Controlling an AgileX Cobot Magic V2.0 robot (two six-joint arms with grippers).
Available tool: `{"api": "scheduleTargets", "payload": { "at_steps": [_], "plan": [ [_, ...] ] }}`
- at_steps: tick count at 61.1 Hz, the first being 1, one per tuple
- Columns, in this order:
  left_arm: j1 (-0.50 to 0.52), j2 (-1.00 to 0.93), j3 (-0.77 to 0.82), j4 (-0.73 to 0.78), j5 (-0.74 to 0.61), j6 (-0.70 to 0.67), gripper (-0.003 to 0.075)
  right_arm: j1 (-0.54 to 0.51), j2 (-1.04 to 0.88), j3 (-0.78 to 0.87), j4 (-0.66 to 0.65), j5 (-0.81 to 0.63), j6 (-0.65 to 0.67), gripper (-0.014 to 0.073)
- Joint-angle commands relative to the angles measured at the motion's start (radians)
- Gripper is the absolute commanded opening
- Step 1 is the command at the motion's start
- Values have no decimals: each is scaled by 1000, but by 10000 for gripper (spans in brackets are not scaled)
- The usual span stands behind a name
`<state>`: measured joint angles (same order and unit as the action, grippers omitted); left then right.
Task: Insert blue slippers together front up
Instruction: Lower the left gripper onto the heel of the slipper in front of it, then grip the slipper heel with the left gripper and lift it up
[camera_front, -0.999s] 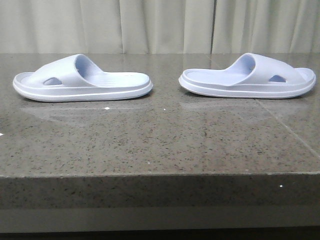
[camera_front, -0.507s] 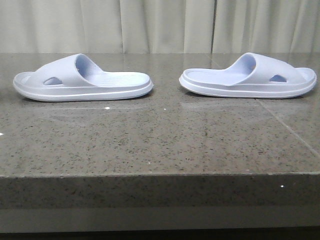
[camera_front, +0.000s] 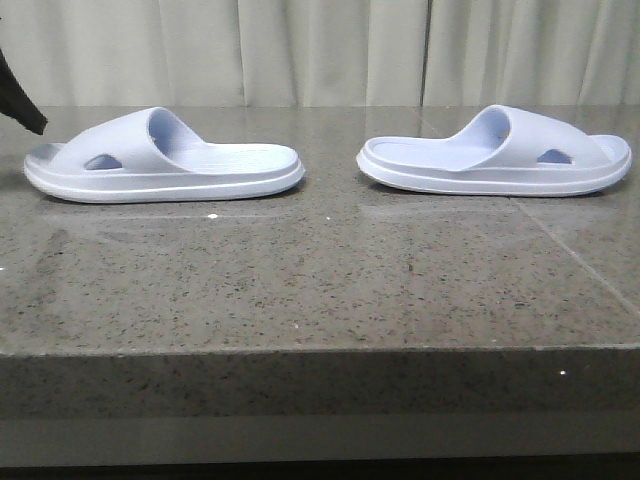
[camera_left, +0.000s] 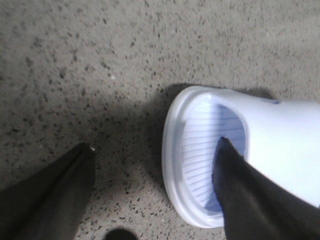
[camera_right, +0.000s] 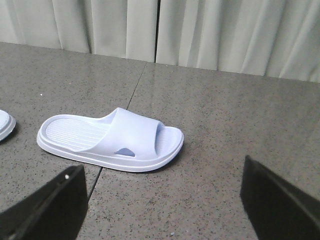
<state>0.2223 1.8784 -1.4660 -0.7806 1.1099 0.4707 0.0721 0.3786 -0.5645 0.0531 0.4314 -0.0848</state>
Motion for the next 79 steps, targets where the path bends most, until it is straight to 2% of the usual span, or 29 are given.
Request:
{"api": "scheduleTargets", "payload": {
  "at_steps": [1, 11, 56, 64, 79],
  "plan": [
    [0, -35, -33, -51, 20, 7, 427, -6, 14, -33, 4, -78, -5, 642],
    [-2, -16, -33, -52, 34, 9, 366, -6, 14, -33, 4, -78, -5, 642],
    [-122, 42, -33, -61, 50, 33, 359, -6, 15, -23, 4, -80, -5, 642],
    [-132, 59, -33, -113, 72, 35, 270, -6, 15, -23, 4, -80, -5, 642],
    [-132, 75, -33, -292, 164, 105, 0, -6, 15, -23, 4, -80, -5, 642]
  ]
}}
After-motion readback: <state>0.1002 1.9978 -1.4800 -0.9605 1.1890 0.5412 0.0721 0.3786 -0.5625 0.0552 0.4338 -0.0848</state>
